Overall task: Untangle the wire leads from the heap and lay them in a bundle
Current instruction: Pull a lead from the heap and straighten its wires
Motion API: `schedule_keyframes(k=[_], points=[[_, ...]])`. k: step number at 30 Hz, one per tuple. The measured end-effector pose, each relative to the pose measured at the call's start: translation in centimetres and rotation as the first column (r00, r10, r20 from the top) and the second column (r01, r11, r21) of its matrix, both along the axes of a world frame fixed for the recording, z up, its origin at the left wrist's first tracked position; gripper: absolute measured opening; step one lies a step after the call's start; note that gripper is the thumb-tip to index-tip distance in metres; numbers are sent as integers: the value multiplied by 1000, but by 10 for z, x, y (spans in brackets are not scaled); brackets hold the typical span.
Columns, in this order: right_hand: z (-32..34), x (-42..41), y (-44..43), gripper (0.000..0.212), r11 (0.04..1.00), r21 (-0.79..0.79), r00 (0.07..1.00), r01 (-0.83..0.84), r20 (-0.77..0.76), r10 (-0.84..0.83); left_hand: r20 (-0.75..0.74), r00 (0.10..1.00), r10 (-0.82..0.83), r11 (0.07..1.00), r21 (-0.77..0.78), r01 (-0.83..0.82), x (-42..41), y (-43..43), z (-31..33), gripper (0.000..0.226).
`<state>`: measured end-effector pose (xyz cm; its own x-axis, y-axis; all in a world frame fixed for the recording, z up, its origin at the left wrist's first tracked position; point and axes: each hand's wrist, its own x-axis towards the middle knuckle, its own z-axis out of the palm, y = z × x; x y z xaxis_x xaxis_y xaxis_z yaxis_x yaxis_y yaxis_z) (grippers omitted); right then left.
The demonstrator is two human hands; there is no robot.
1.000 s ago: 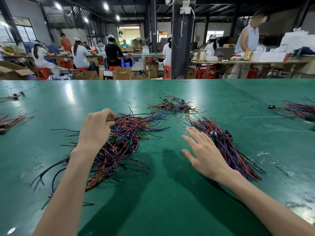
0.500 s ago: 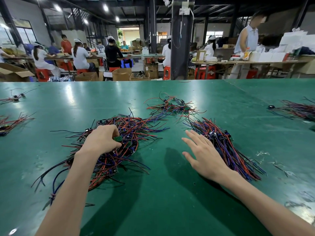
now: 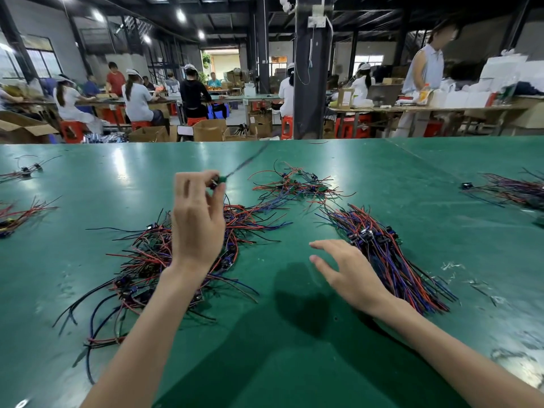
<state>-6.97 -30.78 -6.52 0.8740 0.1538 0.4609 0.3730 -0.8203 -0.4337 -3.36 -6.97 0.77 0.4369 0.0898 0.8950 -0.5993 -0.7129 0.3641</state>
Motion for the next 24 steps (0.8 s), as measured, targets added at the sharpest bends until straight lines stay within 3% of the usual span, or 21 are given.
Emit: schedule_keyframes(k=[2,4,7,9,14,17,20,24], points=[[5,-3,4,20,931,363,987,-39,-131,92,-21,996,-83,994,65,84,-7,-19,-7,16],[9,-5,9,21,744,668,946,-9,-236,223,-75,982,-171,969,167,181,-15,-39,-18,15],[14,-6,12,27,472,874,887,111,-301,350,-199,934,-296,889,301,346,-26,-63,-40,12],[16,-6,12,24,400,904,872,154,-314,375,-272,894,-358,840,324,435,-31,-74,-53,8],[14,-5,5,12,393,890,825,231,-393,406,-364,802,-474,799,204,565,-38,-86,-70,11],[15,-4,2,7,387,886,785,255,-424,452,-402,728,-556,788,23,615,-38,-87,-70,13],[15,-3,1,17,361,894,766,264,-422,485,-434,637,-637,757,-193,625,-38,-85,-68,10],[14,0,2,6,278,911,769,306,-408,491,-464,627,-626,776,-454,438,-29,-84,-69,6]])
